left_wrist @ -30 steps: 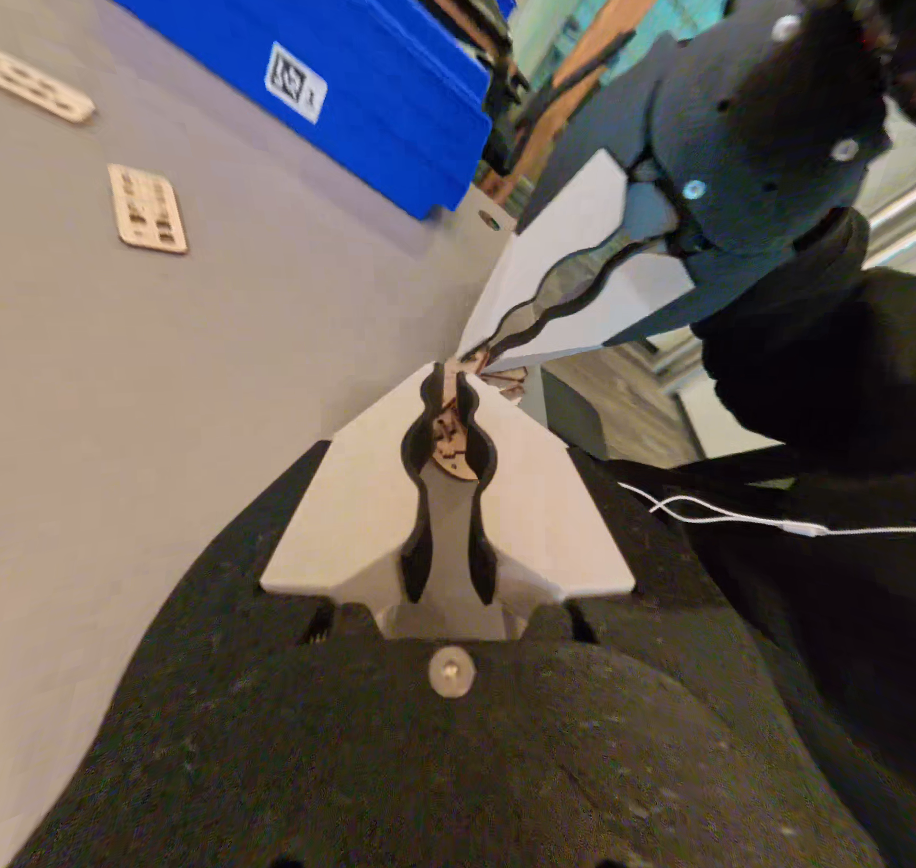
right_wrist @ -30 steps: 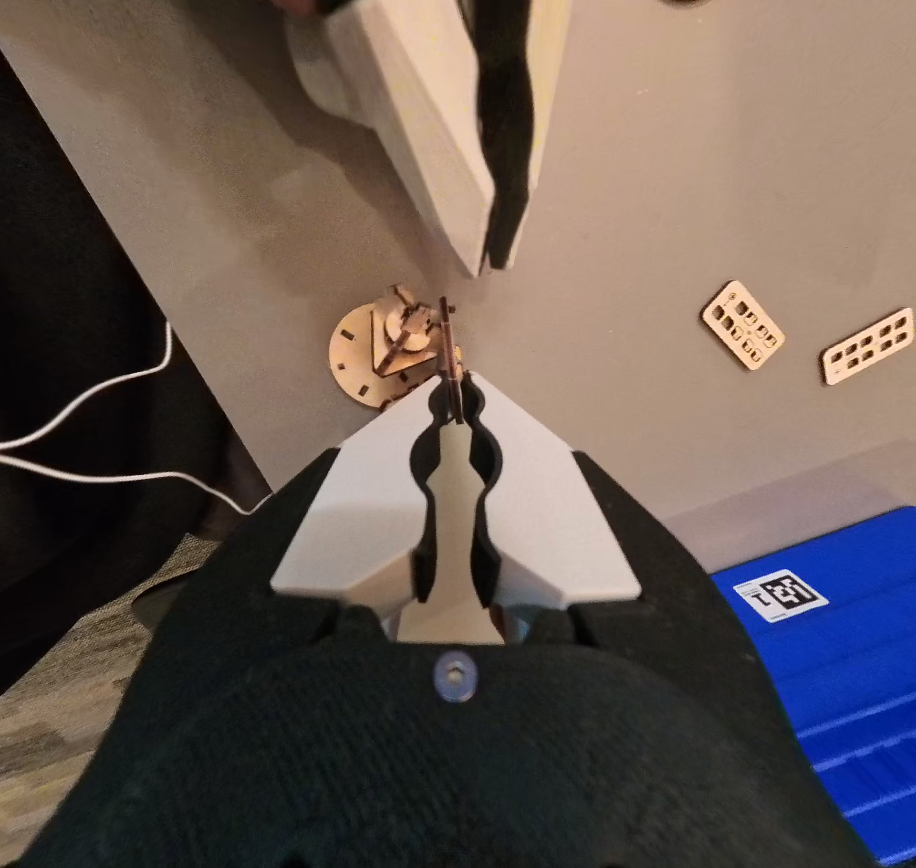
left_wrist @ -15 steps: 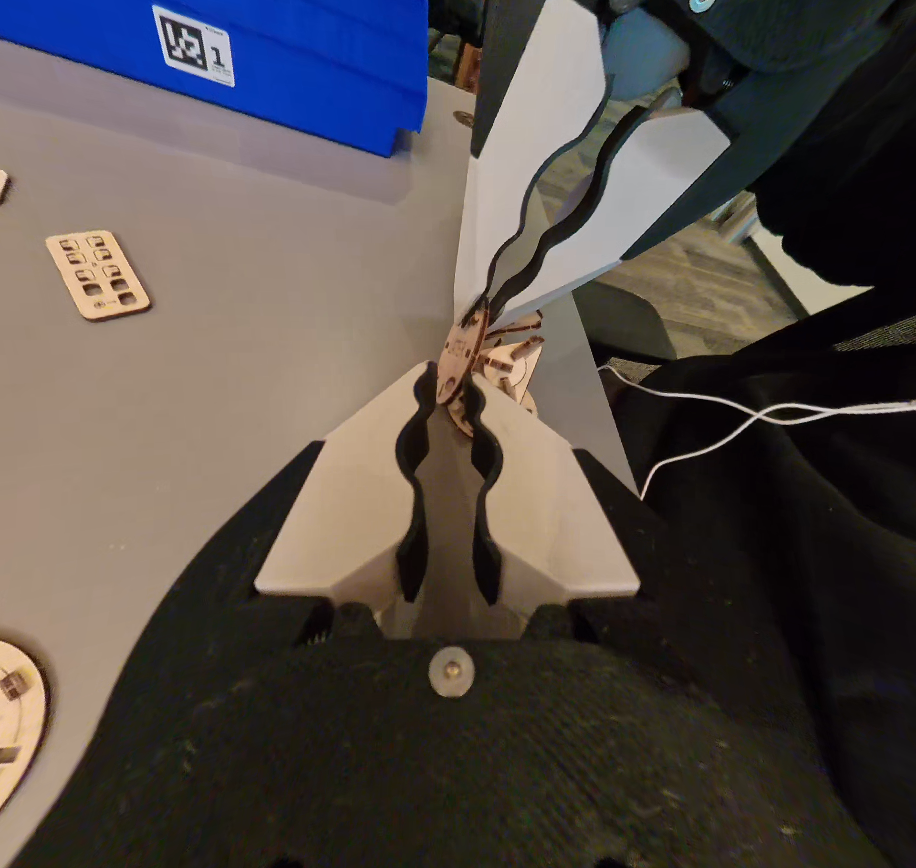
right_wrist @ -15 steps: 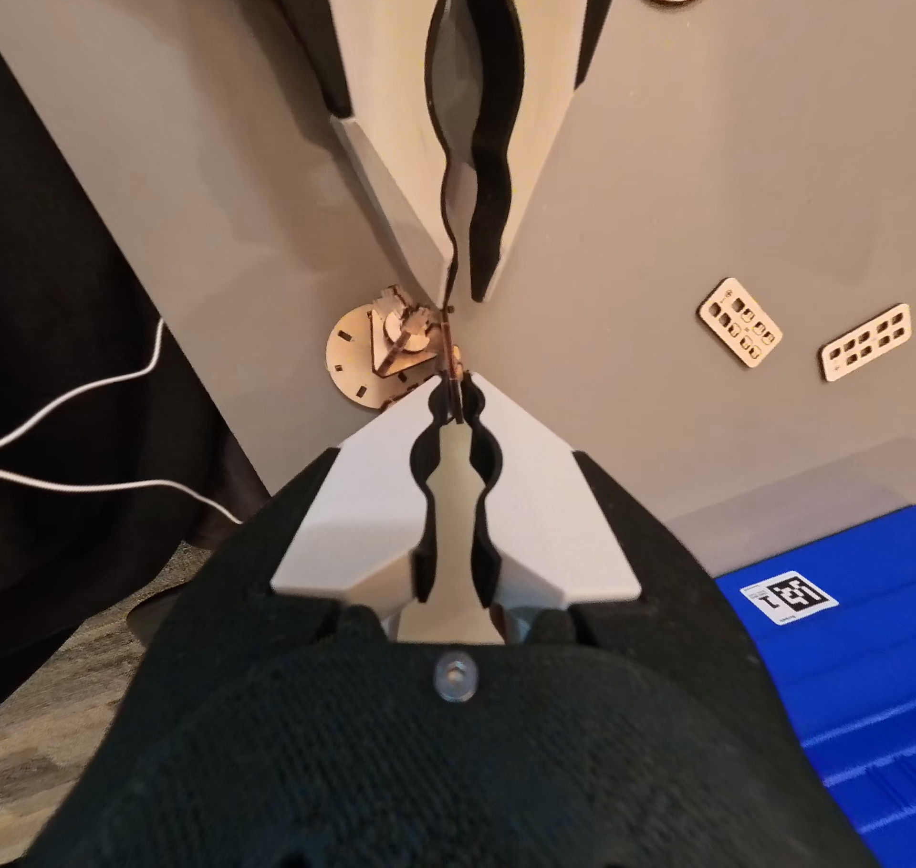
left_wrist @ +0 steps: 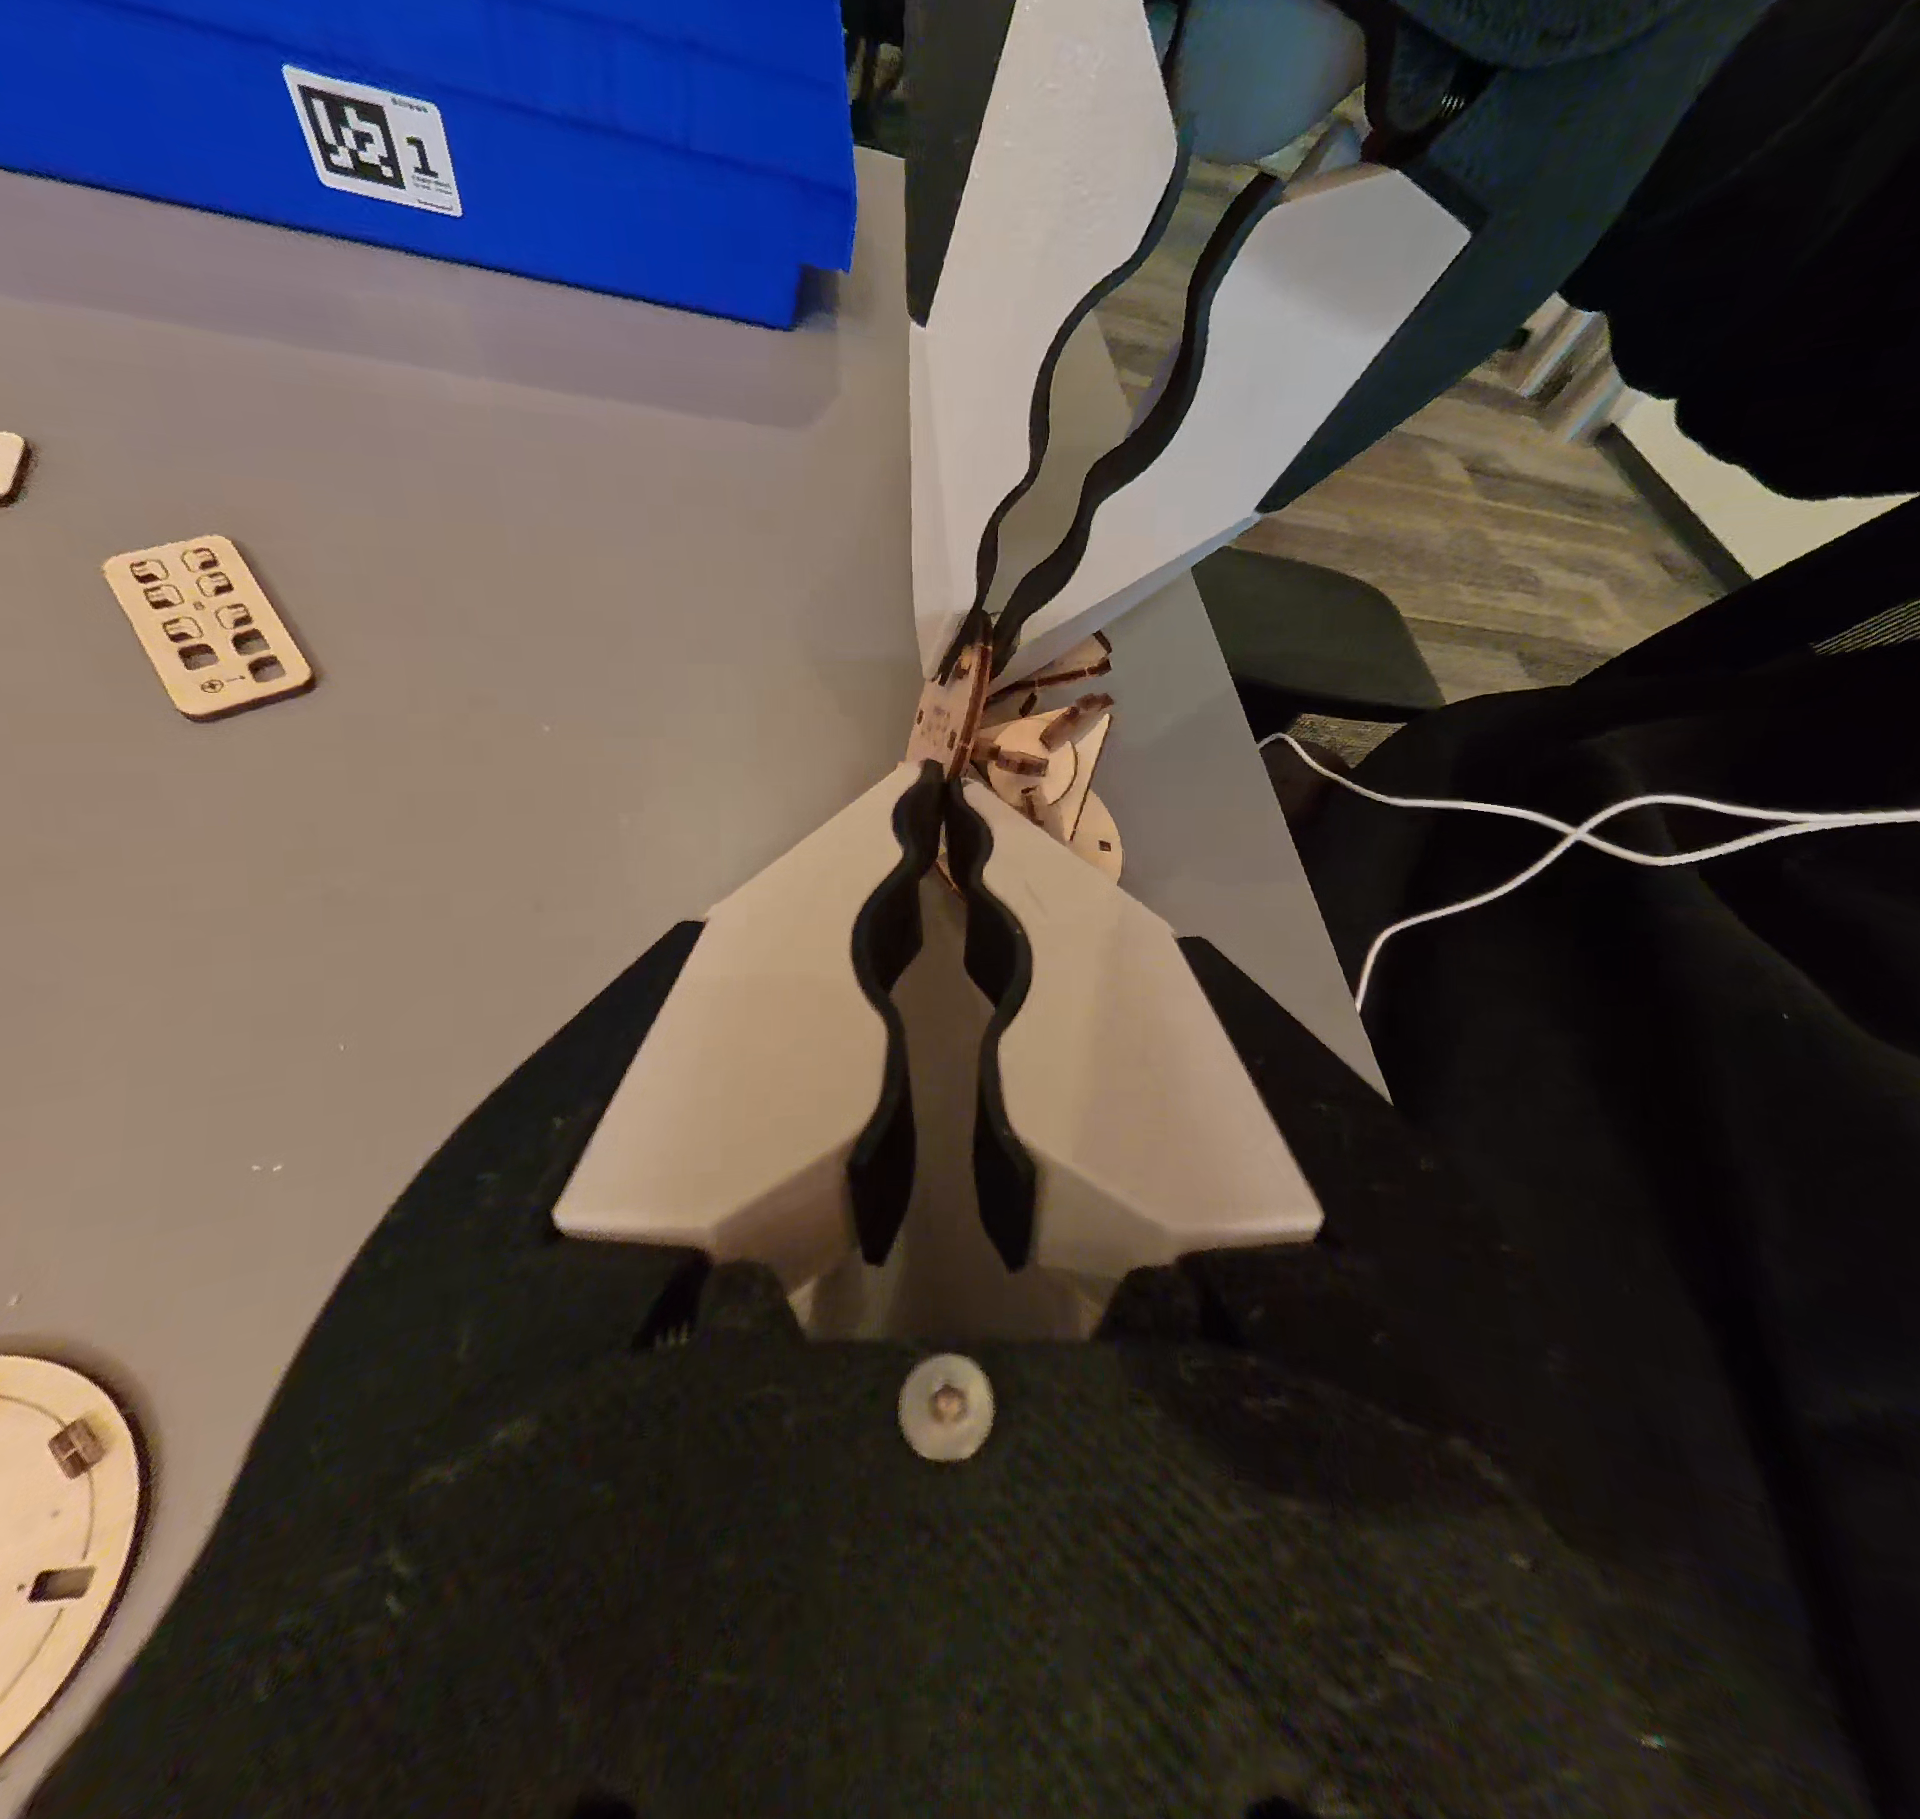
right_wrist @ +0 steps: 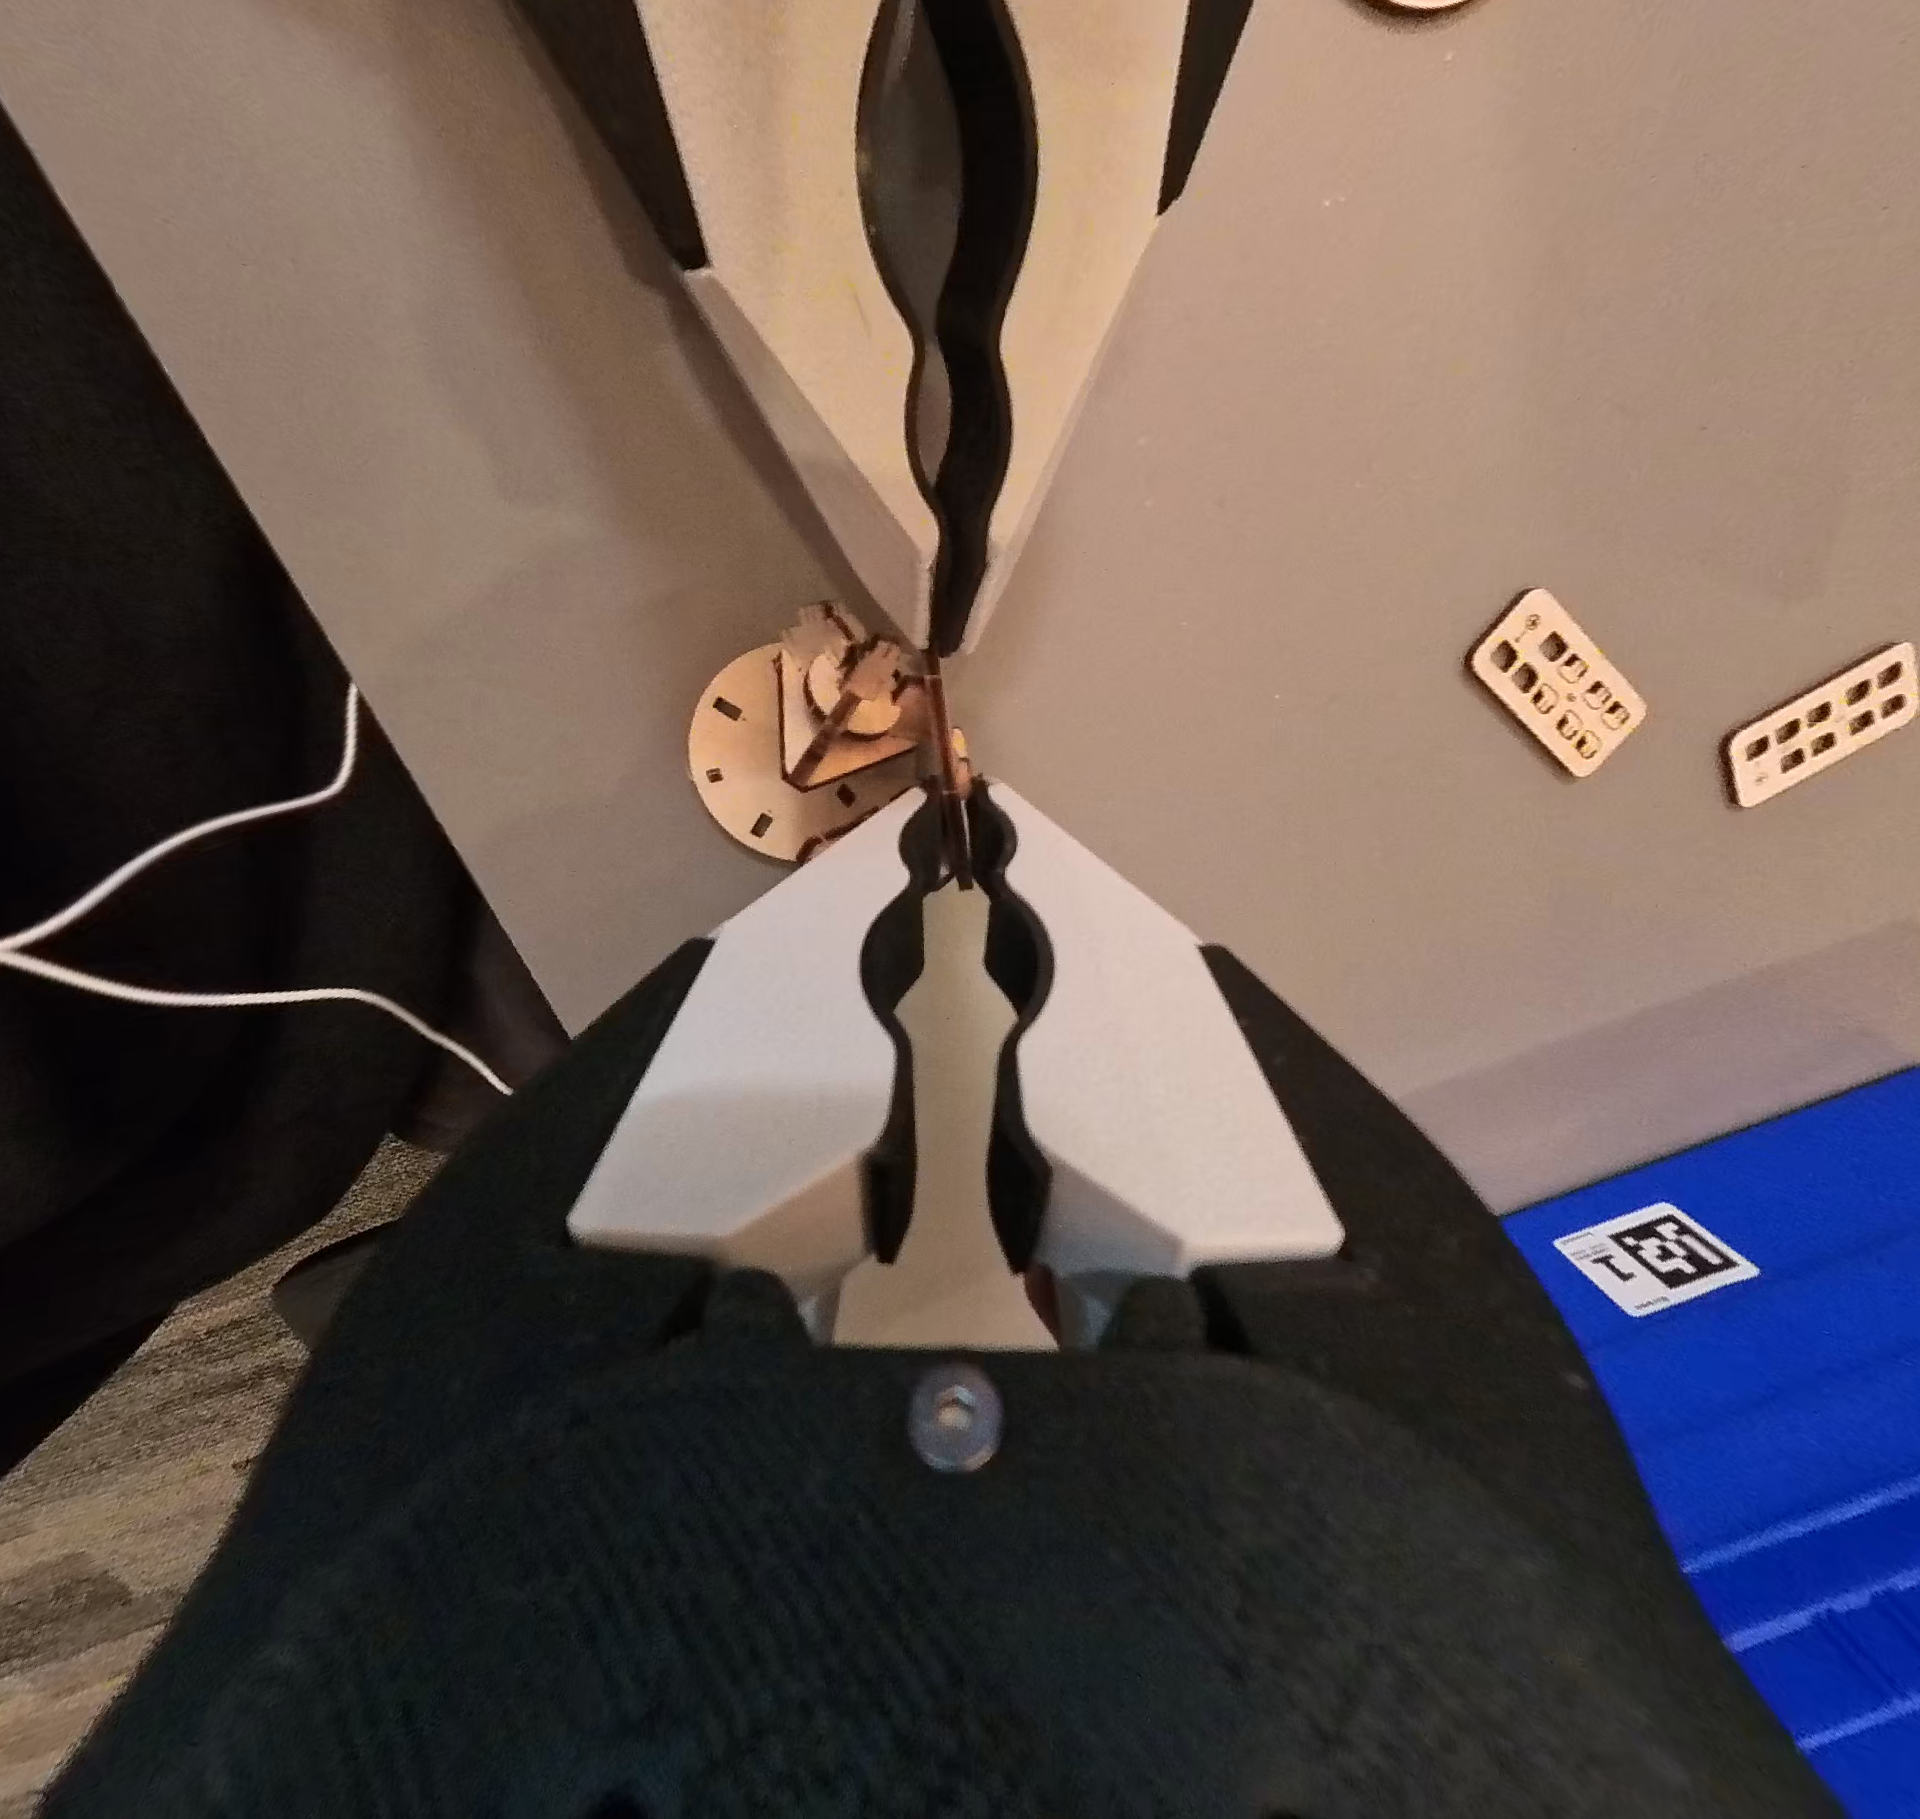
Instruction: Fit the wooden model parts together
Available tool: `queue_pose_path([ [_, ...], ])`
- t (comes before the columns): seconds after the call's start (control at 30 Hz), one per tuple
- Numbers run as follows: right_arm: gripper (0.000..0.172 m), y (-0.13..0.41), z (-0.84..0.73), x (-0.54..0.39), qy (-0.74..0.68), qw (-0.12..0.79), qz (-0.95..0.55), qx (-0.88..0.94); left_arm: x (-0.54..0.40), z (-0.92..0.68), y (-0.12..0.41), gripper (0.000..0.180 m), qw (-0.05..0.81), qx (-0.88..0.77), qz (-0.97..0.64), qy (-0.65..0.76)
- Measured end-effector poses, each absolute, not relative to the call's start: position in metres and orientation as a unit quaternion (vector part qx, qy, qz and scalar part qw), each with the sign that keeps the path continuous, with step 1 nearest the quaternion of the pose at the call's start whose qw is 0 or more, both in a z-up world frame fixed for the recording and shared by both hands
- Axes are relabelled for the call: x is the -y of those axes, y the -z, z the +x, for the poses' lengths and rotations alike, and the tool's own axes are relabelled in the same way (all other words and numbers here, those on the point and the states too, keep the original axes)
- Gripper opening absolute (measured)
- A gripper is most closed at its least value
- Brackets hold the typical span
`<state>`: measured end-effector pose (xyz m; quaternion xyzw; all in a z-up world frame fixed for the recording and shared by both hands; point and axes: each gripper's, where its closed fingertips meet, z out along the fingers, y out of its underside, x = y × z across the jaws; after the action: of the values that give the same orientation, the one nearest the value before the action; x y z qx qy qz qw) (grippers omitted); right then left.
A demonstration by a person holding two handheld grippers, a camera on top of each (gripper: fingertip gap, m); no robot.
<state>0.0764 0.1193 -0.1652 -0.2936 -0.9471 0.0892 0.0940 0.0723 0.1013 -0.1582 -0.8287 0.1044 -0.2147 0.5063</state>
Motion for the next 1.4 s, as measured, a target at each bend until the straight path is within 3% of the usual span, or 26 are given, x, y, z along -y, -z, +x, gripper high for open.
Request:
queue_pose_path([
  [0.47, 0.004, 0.164, 0.075, -0.12, -0.103, 0.125, -0.285, 0.945, -0.1, 0.073, 0.16, 0.0, 0.502, -0.113, -0.831, 0.214],
  [0.67, 0.022, 0.157, 0.075, -0.121, -0.127, 0.128, -0.293, 0.939, -0.101, 0.073, 0.164, 0.0, 0.49, -0.113, -0.839, 0.207],
  [0.83, 0.025, 0.149, 0.074, -0.122, -0.144, 0.138, -0.295, 0.934, -0.101, 0.073, 0.163, 0.0, 0.493, -0.113, -0.838, 0.206],
  [1.13, 0.003, 0.118, 0.06, -0.119, -0.24, 0.191, -0.331, 0.893, -0.101, 0.074, 0.163, 0.0, 0.494, -0.115, -0.838, 0.204],
  [1.3, 0.003, 0.114, 0.062, -0.144, -0.26, 0.221, -0.373, 0.863, -0.101, 0.074, 0.163, 0.0, 0.494, -0.117, -0.838, 0.203],
  [1.4, 0.008, 0.129, 0.076, -0.162, -0.285, 0.192, -0.416, 0.842, -0.1, 0.075, 0.164, 0.0, 0.493, -0.121, -0.839, 0.199],
])
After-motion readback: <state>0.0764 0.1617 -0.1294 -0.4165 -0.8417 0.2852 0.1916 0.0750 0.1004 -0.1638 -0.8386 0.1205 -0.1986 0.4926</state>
